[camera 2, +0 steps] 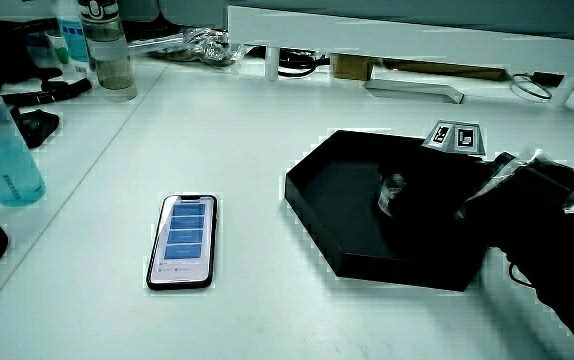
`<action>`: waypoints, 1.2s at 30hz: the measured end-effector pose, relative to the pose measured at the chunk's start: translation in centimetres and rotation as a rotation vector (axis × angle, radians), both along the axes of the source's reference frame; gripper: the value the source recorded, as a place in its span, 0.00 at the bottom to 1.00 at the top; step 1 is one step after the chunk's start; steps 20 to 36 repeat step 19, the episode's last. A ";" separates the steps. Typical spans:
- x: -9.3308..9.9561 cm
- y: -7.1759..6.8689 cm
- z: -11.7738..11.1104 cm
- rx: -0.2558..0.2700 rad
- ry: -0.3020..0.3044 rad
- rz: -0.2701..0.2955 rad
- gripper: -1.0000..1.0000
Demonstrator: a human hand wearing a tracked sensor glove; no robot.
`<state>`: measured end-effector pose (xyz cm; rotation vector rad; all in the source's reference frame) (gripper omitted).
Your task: Place paper clip into plate
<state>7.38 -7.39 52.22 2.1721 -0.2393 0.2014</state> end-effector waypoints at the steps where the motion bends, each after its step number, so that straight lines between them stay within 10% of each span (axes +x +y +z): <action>1: -0.1 0.0 0.0 -0.004 0.010 -0.009 0.34; 8: 0.0 0.4 1.1 -0.111 0.051 -0.040 0.12; 16: 0.2 0.5 -3.9 0.241 -0.084 0.021 0.00; 36: 0.0 0.4 -5.1 0.276 -0.096 0.014 0.00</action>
